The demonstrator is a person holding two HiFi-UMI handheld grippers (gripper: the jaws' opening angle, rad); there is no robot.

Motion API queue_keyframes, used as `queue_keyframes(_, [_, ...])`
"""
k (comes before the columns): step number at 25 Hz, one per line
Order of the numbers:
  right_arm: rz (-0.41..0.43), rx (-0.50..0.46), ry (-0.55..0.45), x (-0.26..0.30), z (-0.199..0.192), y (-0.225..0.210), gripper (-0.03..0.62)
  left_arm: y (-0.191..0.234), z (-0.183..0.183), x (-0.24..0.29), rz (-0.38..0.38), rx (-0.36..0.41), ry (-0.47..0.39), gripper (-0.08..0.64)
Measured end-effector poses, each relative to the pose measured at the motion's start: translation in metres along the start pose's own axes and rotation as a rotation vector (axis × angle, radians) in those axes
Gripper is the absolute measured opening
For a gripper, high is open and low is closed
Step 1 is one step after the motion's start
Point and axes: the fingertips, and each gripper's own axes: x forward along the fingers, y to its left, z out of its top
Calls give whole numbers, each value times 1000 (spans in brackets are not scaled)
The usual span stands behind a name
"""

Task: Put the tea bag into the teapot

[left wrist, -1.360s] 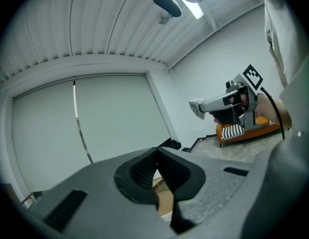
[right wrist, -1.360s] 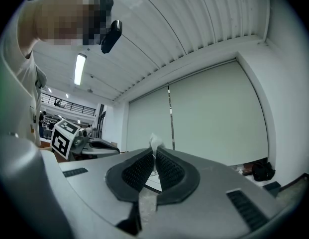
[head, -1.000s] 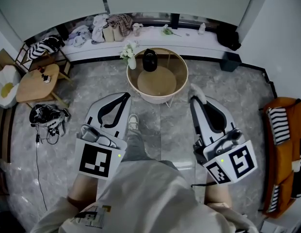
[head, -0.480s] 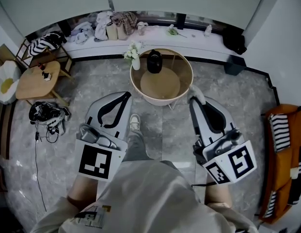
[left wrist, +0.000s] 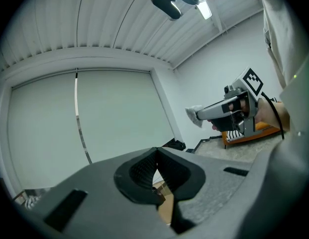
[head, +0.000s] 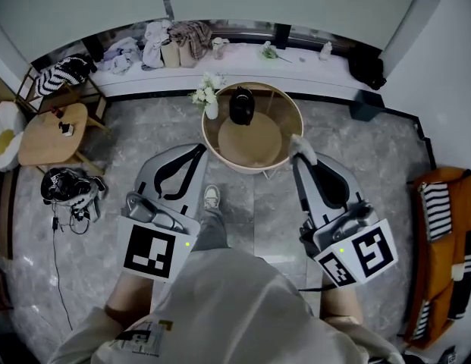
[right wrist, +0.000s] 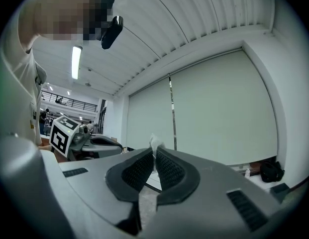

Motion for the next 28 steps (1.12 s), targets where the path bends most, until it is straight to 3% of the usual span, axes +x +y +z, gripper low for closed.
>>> queue_keyframes(7, [-11, 3, 22, 68, 6, -29, 17, 57, -13, 47, -9, -31, 8, 8])
queue_keyframes(28, [-128, 43, 136, 296, -8, -131, 18, 233, -79, 235, -178, -75, 15, 8])
